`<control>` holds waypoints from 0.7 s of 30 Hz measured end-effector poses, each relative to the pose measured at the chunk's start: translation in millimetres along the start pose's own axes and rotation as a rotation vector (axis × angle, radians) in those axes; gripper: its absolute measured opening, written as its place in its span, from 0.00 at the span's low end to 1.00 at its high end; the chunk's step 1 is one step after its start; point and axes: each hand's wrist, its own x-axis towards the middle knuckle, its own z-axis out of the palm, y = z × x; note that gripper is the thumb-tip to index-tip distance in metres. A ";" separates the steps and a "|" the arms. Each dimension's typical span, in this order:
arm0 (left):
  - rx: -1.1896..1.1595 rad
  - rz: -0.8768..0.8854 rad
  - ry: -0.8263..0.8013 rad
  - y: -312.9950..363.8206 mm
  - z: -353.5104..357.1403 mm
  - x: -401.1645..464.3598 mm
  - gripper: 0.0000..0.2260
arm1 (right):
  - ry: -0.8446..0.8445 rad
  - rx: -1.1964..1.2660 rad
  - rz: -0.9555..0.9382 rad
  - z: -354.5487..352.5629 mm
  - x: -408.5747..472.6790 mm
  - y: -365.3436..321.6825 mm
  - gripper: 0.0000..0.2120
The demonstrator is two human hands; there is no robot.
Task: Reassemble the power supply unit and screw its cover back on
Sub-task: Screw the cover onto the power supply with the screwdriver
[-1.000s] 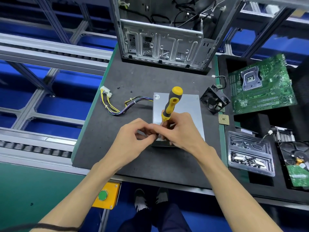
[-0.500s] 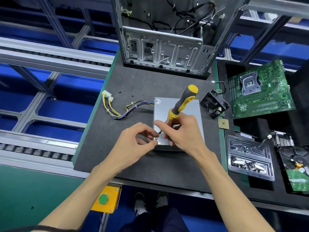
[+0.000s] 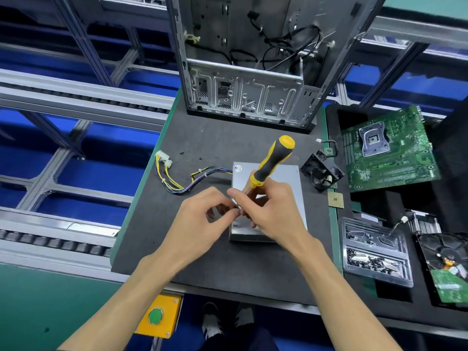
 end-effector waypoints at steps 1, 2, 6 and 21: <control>0.021 0.026 0.000 1.7 -0.7 1.3 0.03 | 0.008 -0.003 -0.013 -0.2 0.7 -1.4 0.12; 0.041 0.047 -0.001 3.4 -0.8 2.6 0.04 | 0.011 -0.008 -0.032 -0.3 1.4 -2.4 0.11; 0.052 0.069 -0.020 6.1 0.9 7.2 0.05 | -0.009 0.001 -0.100 0.1 2.4 -2.7 0.08; 0.140 0.000 -0.265 -9.0 -12.4 7.9 0.11 | 0.071 0.110 0.073 -9.5 -2.9 15.7 0.10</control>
